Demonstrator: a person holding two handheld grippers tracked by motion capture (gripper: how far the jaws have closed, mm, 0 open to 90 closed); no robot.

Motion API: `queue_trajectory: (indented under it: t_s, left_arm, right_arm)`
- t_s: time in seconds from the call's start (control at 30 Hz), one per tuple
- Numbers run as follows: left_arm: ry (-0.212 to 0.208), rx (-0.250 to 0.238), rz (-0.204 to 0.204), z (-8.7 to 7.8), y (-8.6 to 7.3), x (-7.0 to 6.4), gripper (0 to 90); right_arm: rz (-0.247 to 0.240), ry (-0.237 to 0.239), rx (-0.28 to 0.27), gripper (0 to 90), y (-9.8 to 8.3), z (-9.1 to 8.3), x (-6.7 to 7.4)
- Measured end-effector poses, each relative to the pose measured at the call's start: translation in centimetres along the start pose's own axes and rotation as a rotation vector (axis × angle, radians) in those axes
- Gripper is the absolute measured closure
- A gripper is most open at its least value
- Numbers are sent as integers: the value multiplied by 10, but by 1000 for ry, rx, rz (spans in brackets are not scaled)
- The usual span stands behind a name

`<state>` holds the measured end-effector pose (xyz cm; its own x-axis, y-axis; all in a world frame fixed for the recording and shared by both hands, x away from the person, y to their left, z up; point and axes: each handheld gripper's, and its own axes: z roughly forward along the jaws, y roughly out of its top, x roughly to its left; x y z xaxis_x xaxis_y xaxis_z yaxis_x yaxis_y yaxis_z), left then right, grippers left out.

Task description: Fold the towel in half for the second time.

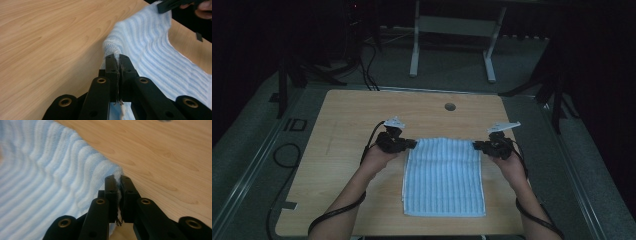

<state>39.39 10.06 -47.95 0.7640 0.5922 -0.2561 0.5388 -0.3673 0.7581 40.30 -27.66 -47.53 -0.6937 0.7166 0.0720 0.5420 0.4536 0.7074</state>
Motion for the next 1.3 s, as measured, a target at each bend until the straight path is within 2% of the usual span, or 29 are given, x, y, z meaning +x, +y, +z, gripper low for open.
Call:
queue_trajectory:
  t_s: [0.07, 0.1, 0.13, 0.17, 0.2, 0.27, 0.3, 0.33, 0.37, 0.4, 0.43, 0.47, 0.5, 0.53, 0.57, 0.6, 0.63, 0.73, 0.77, 0.8, 0.9, 0.93, 0.97, 1.0, 1.1, 1.2, 1.23, 1.27, 1.3]
  left_arm:
    - [-8, -12, 8, -6, -4, -3, 871]
    - [-41, -29, 0, -15, -9, -6, 871]
    - [-41, -29, 0, -15, -9, -6, 871]
    - [-68, -41, 7, -24, -16, -12, 871]
    - [-68, -41, 7, -24, -16, -12, 871]
    - [-71, -46, 18, -31, -21, -19, 871]
    - [-103, -51, 21, -39, -28, -26, 870]
    - [-103, -51, 21, -39, -28, -26, 870]
    - [-133, -63, 26, -45, -36, -34, 870]
    - [-133, -63, 26, -45, -36, -34, 870]
    - [-137, -65, 34, -49, -45, -44, 869]
    - [-137, -65, 34, -49, -45, -44, 869]
    - [-151, -58, 32, -52, -56, -55, 869]
    - [-151, -58, 32, -52, -56, -55, 869]
    - [-186, -43, 33, -53, -67, -66, 868]
    - [-186, -43, 33, -53, -67, -66, 868]
    - [-168, -15, 70, -53, -77, -79, 868]
    - [-177, 6, 78, -53, -83, -85, 867]
    - [-137, 22, 96, -53, -90, -94, 867]
    - [-143, 34, 104, -55, -97, -101, 863]
    - [-142, 31, 101, -56, -99, -103, 855]
    - [-174, 47, 79, -59, -102, -103, 855]
    - [-156, 41, 73, -63, -102, -102, 698]
    - [-152, 45, 72, -67, -101, -100, 698]
    - [-105, 30, 51, -74, -97, -94, 533]
    - [-99, 42, 49, -66, -95, -93, 529]
    - [-111, 56, 58, -60, -95, -94, 527]
    - [-114, 70, 66, -54, -96, -95, 527]
    - [-114, 97, 81, -41, -98, -98, 502]
  right_arm:
    - [-3, 2, -19, 853, -2, -6, 3]
    - [-17, 20, -41, 853, -7, -17, 9]
    - [-17, 20, -41, 853, -7, -17, 9]
    - [-33, 31, -65, 853, -15, -29, 18]
    - [-33, 31, -65, 853, -15, -29, 18]
    - [-46, 45, -82, 852, -24, -40, 27]
    - [-58, 63, -100, 851, -34, -49, 38]
    - [-58, 63, -100, 851, -34, -49, 38]
    - [-61, 82, -122, 851, -44, -58, 47]
    - [-61, 82, -122, 851, -44, -58, 47]
    - [-80, 81, -121, 851, -55, -64, 56]
    - [-80, 81, -121, 851, -55, -64, 56]
    - [-78, 93, -124, 851, -66, -68, 61]
    - [-78, 93, -124, 851, -66, -68, 61]
    - [-85, 93, -107, 850, -75, -70, 66]
    - [-85, 93, -107, 850, -75, -70, 66]
    - [-81, 109, -97, 850, -83, -72, 71]
    - [-82, 113, -88, 850, -86, -72, 72]
    - [-82, 117, -81, 850, -90, -73, 76]
    - [-92, 125, -63, 846, -102, -74, 84]
    - [-88, 134, -57, 842, -105, -75, 86]
    - [-83, 141, -63, 833, -109, -77, 87]
    - [-61, 130, -71, 719, -116, -85, 88]
    - [-61, 130, -71, 719, -116, -85, 88]
    - [-29, 103, -111, 621, -112, -96, 79]
    - [-23, 119, -110, 594, -109, -93, 79]
    - [-45, 121, -91, 581, -108, -84, 84]
    - [-45, 121, -91, 581, -108, -84, 84]
    - [-62, 146, -55, 564, -109, -72, 89]
